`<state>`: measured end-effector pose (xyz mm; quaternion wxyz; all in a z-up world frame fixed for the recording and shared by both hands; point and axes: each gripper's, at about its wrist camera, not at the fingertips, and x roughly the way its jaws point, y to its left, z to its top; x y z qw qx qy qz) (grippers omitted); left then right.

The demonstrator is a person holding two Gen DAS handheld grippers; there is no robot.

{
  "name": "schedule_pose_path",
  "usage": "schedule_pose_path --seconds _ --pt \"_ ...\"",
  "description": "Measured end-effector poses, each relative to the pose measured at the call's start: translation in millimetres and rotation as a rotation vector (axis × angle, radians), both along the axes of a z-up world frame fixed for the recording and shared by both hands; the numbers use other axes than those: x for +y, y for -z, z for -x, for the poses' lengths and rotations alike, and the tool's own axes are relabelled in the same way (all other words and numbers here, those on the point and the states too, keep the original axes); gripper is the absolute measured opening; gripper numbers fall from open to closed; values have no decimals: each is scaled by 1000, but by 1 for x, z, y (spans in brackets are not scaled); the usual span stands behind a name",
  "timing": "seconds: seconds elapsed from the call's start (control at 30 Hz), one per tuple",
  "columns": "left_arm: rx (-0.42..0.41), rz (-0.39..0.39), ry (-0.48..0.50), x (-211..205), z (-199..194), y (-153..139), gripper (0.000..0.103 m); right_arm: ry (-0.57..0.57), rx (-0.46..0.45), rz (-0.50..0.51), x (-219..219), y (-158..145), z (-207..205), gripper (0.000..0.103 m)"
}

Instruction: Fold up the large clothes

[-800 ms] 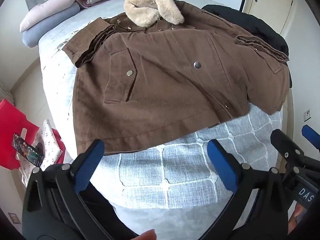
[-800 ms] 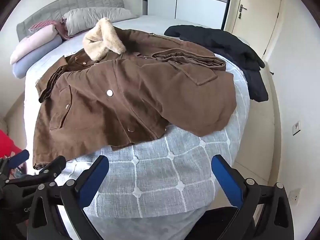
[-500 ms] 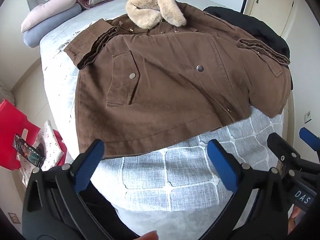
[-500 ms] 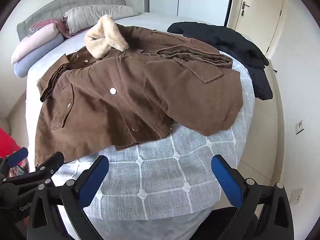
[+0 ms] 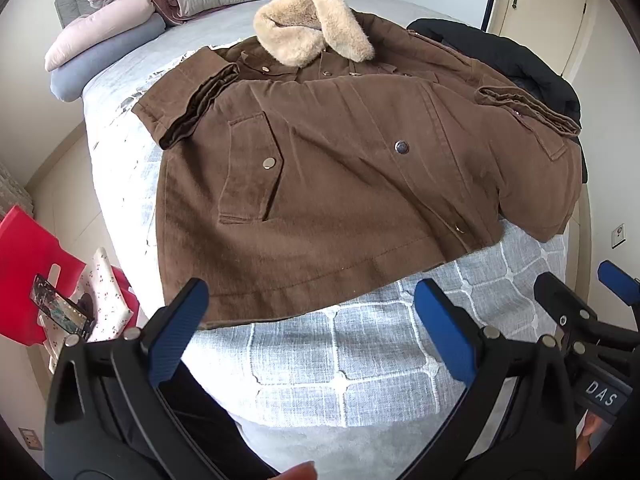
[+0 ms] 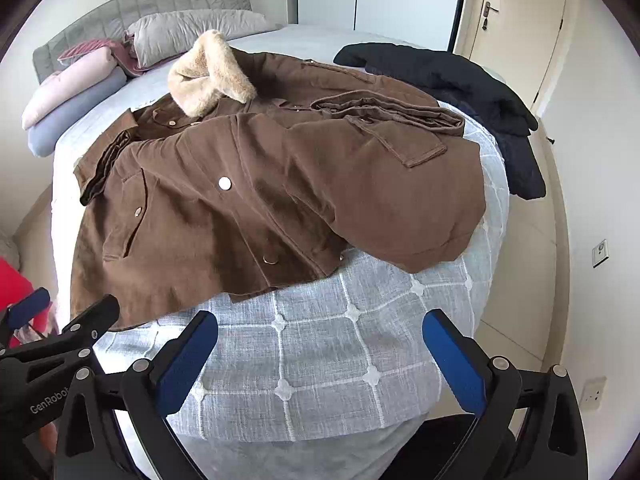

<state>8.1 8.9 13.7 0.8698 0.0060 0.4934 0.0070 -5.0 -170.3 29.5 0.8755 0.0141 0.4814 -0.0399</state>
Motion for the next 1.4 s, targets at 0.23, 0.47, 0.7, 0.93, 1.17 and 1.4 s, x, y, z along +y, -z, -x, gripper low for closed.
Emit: schedule_pose_path --seconds 0.23,0.47,0.7,0.93,1.17,1.4 --pt "-6 1 3 -1 0 -2 102 3 0 -5 0 0 0 103" --pt "-8 0 8 -1 0 -2 102 1 0 -8 1 0 0 103" --pt "-6 1 7 -2 -1 -3 102 6 -1 -12 1 0 0 103" --pt "-6 0 10 -5 -1 -3 102 8 0 -14 0 0 0 103" --pt "-6 0 12 -6 -1 -3 102 9 -1 -16 0 0 0 103" --pt "-5 -2 14 -8 -2 -3 102 10 0 -15 -1 0 0 103"
